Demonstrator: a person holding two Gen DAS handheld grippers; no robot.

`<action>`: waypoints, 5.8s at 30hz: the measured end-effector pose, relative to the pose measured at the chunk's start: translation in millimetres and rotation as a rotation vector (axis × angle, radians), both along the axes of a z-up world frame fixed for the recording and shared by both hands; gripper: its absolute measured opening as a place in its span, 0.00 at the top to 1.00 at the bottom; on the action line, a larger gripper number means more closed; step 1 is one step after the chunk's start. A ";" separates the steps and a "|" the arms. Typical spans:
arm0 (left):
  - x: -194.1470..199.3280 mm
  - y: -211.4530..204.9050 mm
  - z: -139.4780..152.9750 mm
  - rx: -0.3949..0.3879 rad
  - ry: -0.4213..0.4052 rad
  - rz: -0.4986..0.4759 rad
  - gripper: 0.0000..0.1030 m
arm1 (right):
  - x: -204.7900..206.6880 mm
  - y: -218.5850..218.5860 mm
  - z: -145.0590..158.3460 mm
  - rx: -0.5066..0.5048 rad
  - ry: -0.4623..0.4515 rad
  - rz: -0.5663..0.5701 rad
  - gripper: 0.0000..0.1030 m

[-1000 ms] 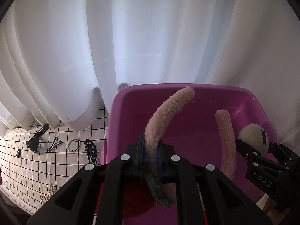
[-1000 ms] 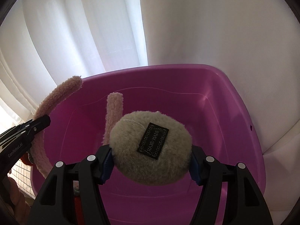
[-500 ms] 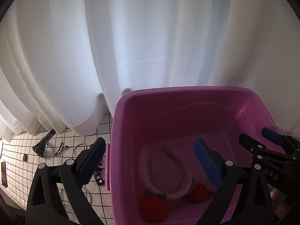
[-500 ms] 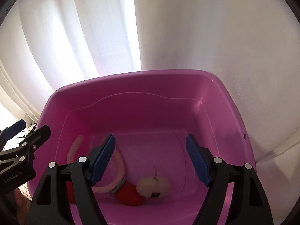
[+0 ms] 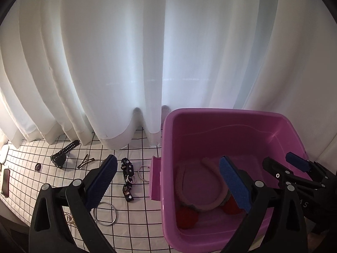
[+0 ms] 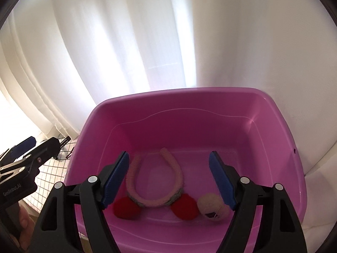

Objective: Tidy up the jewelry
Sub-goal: 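Move both tools back over the table toward the gold pearl hair claw, then grasp the gold pearl hair claw with the left tool, then lift the hair claw with the left tool while the right tool grasps the large silver hoop, then carry the hair claw and silver hoop into the pink tub and release both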

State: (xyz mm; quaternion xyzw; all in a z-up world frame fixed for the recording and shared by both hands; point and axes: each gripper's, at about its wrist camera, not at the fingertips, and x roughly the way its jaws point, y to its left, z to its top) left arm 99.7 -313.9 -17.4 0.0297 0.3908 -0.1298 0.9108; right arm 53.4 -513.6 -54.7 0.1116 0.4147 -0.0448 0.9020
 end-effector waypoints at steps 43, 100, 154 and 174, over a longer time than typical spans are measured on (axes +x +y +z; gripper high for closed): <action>-33.6 328.1 -168.8 0.038 0.203 0.145 0.06 | -13.6 311.2 -147.1 -0.014 0.131 0.150 0.28; -10.8 280.6 -232.3 -0.140 0.143 0.171 0.26 | 51.4 311.6 -210.2 -0.165 0.065 0.286 0.08; -6.6 324.9 -136.8 -0.145 0.002 0.047 0.70 | 21.4 322.7 -121.8 -0.122 -0.084 0.187 0.31; 9.2 326.2 -76.1 -0.133 -0.047 -0.076 0.70 | -3.1 328.0 -41.0 -0.152 -0.152 0.102 0.32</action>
